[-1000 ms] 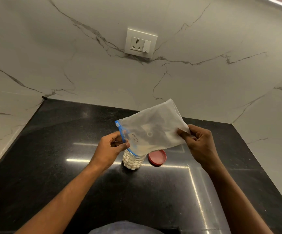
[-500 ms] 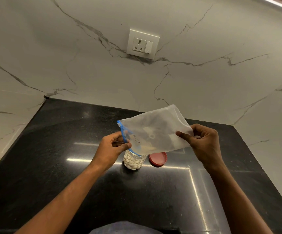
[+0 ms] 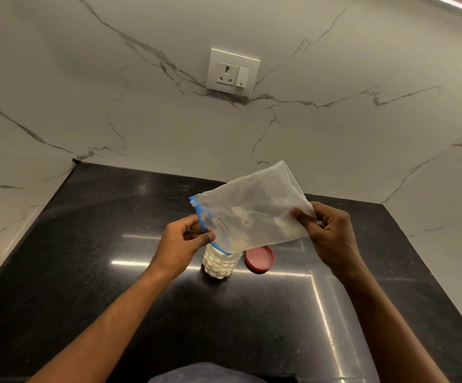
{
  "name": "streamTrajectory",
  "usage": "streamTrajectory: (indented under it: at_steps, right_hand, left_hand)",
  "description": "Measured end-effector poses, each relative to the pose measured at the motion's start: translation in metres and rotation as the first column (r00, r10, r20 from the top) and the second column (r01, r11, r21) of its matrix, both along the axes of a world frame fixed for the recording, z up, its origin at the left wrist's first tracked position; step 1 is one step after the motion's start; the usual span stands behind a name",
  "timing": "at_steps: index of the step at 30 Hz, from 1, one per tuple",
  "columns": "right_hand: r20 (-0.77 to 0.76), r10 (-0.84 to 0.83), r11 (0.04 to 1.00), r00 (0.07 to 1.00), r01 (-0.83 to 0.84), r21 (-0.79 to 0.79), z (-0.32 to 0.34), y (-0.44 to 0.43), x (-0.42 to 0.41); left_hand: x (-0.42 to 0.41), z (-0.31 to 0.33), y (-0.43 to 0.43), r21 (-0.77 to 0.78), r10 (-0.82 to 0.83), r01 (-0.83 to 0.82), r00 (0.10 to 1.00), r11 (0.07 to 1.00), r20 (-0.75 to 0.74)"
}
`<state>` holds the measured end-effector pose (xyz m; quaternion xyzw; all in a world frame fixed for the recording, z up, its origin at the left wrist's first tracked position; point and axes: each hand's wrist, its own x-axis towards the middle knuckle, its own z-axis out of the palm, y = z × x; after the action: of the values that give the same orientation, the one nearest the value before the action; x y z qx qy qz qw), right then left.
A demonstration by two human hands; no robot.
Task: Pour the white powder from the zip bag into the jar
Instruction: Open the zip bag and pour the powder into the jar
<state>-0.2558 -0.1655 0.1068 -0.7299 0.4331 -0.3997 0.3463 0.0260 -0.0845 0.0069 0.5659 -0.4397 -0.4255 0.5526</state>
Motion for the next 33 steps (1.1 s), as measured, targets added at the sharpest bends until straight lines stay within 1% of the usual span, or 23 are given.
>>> streamTrajectory:
  at_steps: [2, 4, 6, 9, 11, 13, 15, 17, 20, 22, 25, 29, 33]
  right_hand:
    - [0.007, 0.012, 1.000, 1.000, -0.013, 0.019, -0.0010, 0.0010, 0.0001]
    - [0.033, -0.021, 1.000, 0.999, 0.021, 0.009, -0.0002, 0.0021, 0.0002]
    - [0.019, -0.056, 0.998, 0.998, 0.056, -0.018, -0.0001, 0.0011, -0.0001]
    - [-0.012, -0.013, 1.000, 1.000, 0.013, -0.002, -0.0013, 0.0000, -0.0008]
    - [0.009, 0.010, 1.000, 1.000, -0.010, 0.020, -0.0013, 0.0015, -0.0006]
    - [0.044, -0.023, 1.000, 0.999, 0.023, 0.015, 0.0004, 0.0033, -0.0003]
    - [0.018, -0.062, 0.998, 0.998, 0.062, -0.028, 0.0002, 0.0025, -0.0010]
    - [-0.006, -0.036, 0.999, 0.999, 0.036, -0.011, -0.0012, 0.0009, -0.0008]
    - [0.010, 0.026, 0.999, 1.000, -0.027, 0.043, -0.0012, 0.0032, 0.0005]
    - [0.016, -0.001, 1.000, 1.000, 0.001, 0.021, -0.0002, 0.0040, 0.0002]
    - [-0.015, -0.058, 0.998, 0.998, 0.057, -0.034, 0.0006, 0.0029, -0.0001]
    - [0.000, 0.016, 0.999, 1.000, -0.016, 0.040, -0.0002, 0.0030, 0.0026]
    - [0.037, -0.016, 1.000, 0.999, 0.015, 0.009, 0.0023, 0.0031, 0.0018]
  left_hand:
    - [0.0004, 0.0003, 0.0004, -0.002, 0.000, 0.000, 1.000, 1.000, -0.008]
    - [0.0001, 0.0001, 0.0013, -0.001, -0.001, 0.001, 1.000, 1.000, -0.005]
    - [-0.0004, -0.0001, 0.0017, 0.006, -0.003, 0.003, 1.000, 1.000, -0.003]
    - [-0.0005, 0.0002, 0.0018, 0.000, -0.007, 0.007, 1.000, 1.000, -0.001]
    - [0.0002, 0.0006, 0.0020, -0.001, -0.003, 0.003, 1.000, 1.000, -0.004]
    - [0.0003, 0.0007, 0.0024, 0.001, -0.002, 0.002, 1.000, 1.000, -0.005]
    - [-0.0005, 0.0006, 0.0025, 0.003, -0.003, 0.003, 1.000, 1.000, -0.002]
    - [-0.0008, 0.0004, 0.0022, 0.008, -0.002, 0.002, 1.000, 1.000, 0.000]
    - [-0.0003, -0.0002, 0.0020, 0.008, 0.003, -0.003, 1.000, 1.000, -0.012]
    - [0.0002, -0.0005, 0.0025, 0.012, 0.009, -0.009, 1.000, 1.000, -0.006]
    - [0.0006, -0.0017, 0.0023, 0.008, 0.008, -0.008, 1.000, 1.000, 0.002]
    - [0.0019, -0.0040, 0.0000, 0.017, 0.015, -0.015, 1.000, 1.000, 0.015]
    - [0.0015, -0.0044, 0.0003, 0.011, 0.015, -0.015, 1.000, 1.000, 0.014]
